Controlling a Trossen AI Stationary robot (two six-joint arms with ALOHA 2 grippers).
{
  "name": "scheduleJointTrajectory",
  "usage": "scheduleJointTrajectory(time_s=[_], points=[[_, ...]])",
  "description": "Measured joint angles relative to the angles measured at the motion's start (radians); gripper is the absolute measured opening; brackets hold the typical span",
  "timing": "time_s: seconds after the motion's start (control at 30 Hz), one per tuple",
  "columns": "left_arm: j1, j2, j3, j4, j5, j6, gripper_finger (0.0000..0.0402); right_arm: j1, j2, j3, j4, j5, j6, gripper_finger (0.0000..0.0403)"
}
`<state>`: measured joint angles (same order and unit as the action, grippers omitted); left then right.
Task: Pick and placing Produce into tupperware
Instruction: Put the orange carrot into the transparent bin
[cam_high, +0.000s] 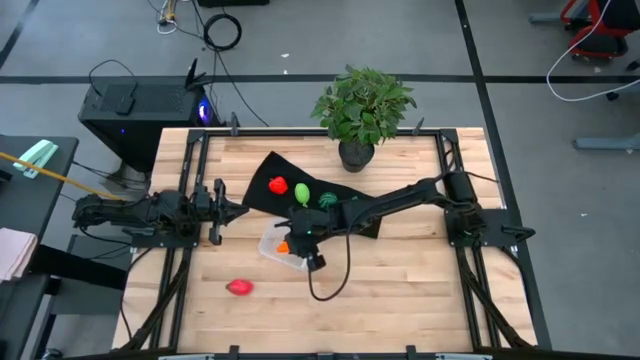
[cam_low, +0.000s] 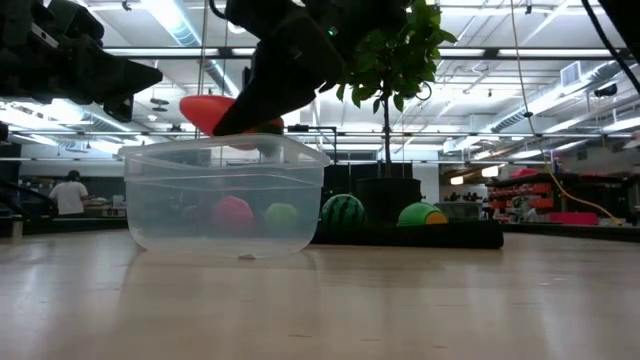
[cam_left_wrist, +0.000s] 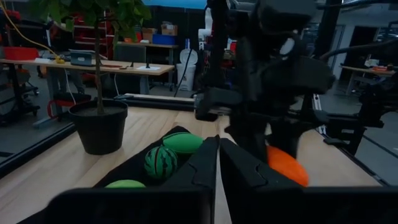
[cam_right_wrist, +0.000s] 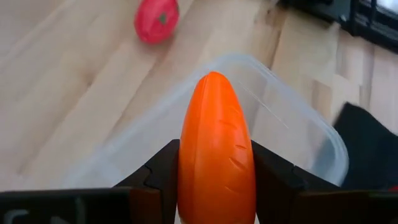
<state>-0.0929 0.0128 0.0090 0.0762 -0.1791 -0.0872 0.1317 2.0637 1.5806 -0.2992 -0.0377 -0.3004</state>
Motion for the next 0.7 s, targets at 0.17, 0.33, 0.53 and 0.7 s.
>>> scheduleJointTrajectory(time_s=[0.17,0.33,0.53,0.7], points=[[0.000,0.000,0.000,0.000,0.000,0.000,0.0034,0.001,-0.002,0.000,-0.043,-0.023,0.009,0.0155],[0.000,0.000,0.000,0.000,0.000,0.000,0.0029,0.003,0.020,0.000,-0.063,-0.053,0.009,0.0155],[0.000,0.000,0.000,0.001,0.000,-0.006,0.0024,0.002,0.022,0.000,-0.109,-0.053,-0.024,0.0155],[0.000,0.000,0.000,-0.002,0.000,-0.006,0.0032,0.002,0.022,0.000,-0.154,-0.053,-0.065,0.0156]])
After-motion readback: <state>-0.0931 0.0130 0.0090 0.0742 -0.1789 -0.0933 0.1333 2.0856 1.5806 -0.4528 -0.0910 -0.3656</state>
